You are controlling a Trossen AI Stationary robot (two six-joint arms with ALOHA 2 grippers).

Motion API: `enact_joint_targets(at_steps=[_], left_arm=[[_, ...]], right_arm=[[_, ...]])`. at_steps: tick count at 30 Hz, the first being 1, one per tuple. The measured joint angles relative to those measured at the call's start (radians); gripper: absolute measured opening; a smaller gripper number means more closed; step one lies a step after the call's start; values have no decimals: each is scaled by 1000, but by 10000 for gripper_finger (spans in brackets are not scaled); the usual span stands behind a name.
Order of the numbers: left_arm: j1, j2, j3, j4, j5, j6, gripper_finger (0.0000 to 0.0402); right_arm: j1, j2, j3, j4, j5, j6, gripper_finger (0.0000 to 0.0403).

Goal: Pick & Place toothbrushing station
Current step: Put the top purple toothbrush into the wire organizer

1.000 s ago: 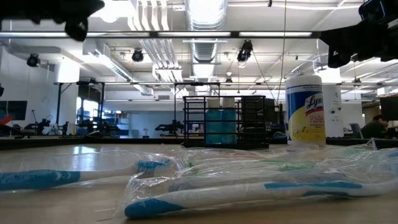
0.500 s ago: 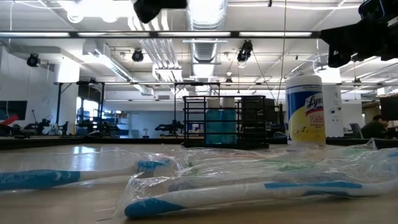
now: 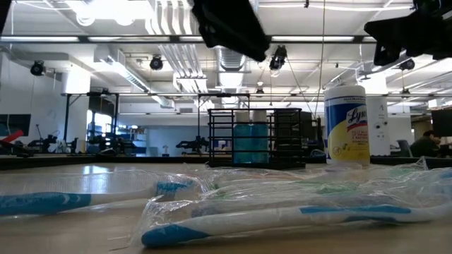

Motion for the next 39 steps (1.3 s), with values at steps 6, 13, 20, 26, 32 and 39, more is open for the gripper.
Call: enact_joint_targets(at_steps=[6, 13, 20, 26, 32, 39], left_arm=[[-2, 105, 26, -19, 0, -2, 165], [-14, 181, 18, -6, -4, -14, 165], [-16, 240, 18, 10, -16, -27, 167], [-14, 262, 18, 31, -54, -15, 167], [-8, 282, 17, 28, -57, -13, 167], [8, 283, 17, 27, -85, -14, 160]], right_arm=[[1, 1, -5, 0, 0, 23, 8], [1, 1, -20, -1, -1, 104, 8], [1, 1, -29, -1, -2, 129, 8], [1, 13, -46, 0, -2, 162, 8], [1, 14, -49, 1, -2, 177, 8], [1, 13, -50, 1, -2, 172, 8]])
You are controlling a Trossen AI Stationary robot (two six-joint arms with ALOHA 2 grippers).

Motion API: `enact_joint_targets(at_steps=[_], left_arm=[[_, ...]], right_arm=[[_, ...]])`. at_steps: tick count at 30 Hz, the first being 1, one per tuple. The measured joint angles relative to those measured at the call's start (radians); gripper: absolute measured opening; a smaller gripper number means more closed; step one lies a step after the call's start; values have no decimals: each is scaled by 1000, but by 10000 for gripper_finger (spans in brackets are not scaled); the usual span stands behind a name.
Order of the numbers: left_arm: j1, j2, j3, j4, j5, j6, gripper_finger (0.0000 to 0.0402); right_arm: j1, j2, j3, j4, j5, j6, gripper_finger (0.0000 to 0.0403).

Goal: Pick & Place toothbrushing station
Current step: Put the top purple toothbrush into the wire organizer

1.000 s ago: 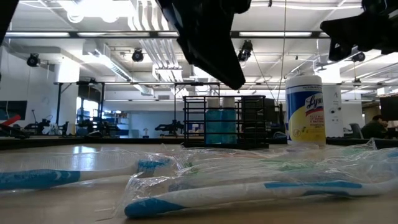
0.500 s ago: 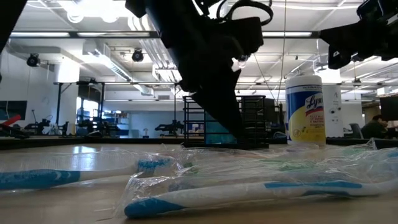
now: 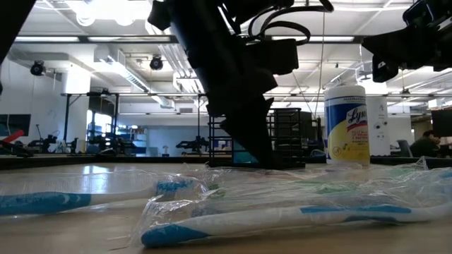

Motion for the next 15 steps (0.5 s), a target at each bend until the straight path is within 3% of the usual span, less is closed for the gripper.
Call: enact_joint_targets(at_steps=[9, 15], left_arm=[[-1, 0, -16, -10, 25, -13, 156], [-2, 0, -8, -9, -15, 35, 157]], right_arm=[[0, 0, 0, 3, 0, -18, 8], [0, 0, 0, 8, 1, -26, 8]])
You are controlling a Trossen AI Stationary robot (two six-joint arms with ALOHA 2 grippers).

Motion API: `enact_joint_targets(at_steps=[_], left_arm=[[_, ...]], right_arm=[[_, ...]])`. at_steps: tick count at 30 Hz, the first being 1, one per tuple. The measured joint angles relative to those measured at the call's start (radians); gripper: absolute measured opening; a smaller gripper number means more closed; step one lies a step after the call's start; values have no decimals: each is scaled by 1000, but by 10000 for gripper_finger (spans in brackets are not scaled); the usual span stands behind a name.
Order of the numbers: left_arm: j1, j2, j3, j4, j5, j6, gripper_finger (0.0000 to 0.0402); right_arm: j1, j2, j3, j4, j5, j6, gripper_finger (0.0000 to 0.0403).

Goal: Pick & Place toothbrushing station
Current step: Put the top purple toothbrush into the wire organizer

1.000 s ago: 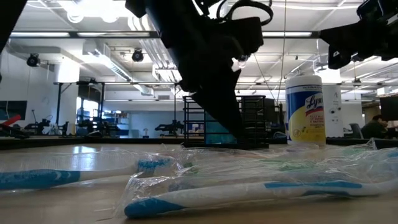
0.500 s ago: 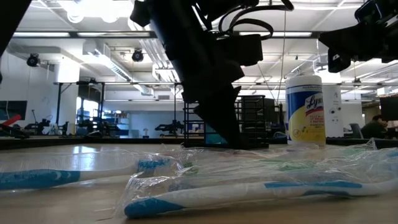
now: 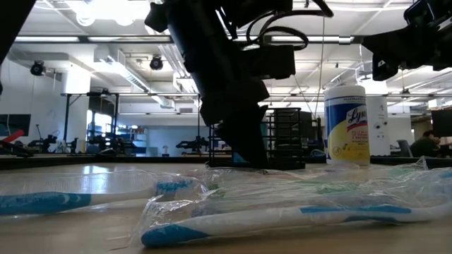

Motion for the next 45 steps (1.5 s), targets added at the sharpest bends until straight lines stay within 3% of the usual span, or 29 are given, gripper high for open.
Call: enact_joint_targets(at_steps=[22, 40, 45], left_arm=[[-43, -3, 11, -121, -87, 207, 159], [-42, -1, -1, -121, -25, 200, 158], [-35, -1, -22, -118, -17, 196, 134]], right_arm=[[0, -1, 0, 1, 0, -9, 8], [0, -1, 0, 1, 0, -27, 8], [0, -2, 0, 1, 0, -27, 8]])
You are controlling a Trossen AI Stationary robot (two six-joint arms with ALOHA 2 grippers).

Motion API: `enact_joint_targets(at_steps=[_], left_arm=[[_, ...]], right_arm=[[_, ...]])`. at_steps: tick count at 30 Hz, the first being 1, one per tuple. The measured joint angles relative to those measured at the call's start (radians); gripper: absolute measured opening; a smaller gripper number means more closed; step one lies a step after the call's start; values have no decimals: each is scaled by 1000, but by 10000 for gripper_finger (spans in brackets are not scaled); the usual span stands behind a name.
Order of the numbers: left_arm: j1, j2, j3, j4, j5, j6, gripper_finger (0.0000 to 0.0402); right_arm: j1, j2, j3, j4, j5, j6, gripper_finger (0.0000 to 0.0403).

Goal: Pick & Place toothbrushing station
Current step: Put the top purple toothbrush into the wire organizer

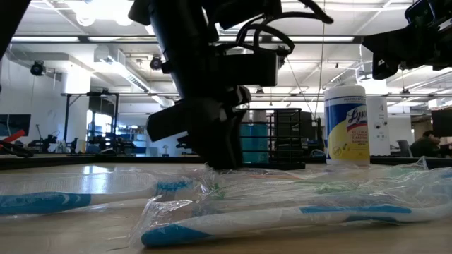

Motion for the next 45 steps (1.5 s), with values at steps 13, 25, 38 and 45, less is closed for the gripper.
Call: enact_joint_targets(at_steps=[13, 25, 38, 45], left_arm=[[4, 0, 18, -14, 5, 9, 21], [-14, -116, 107, -69, -10, -6, 16], [-64, -574, -163, 231, -157, 31, 16], [-61, -872, -608, 721, -147, 32, 16]], right_arm=[[0, 0, 0, 0, 0, -11, 8], [0, 1, 0, -1, 0, -11, 8], [0, 0, 0, -1, -2, -10, 8], [0, 1, 0, 13, -2, -7, 8]])
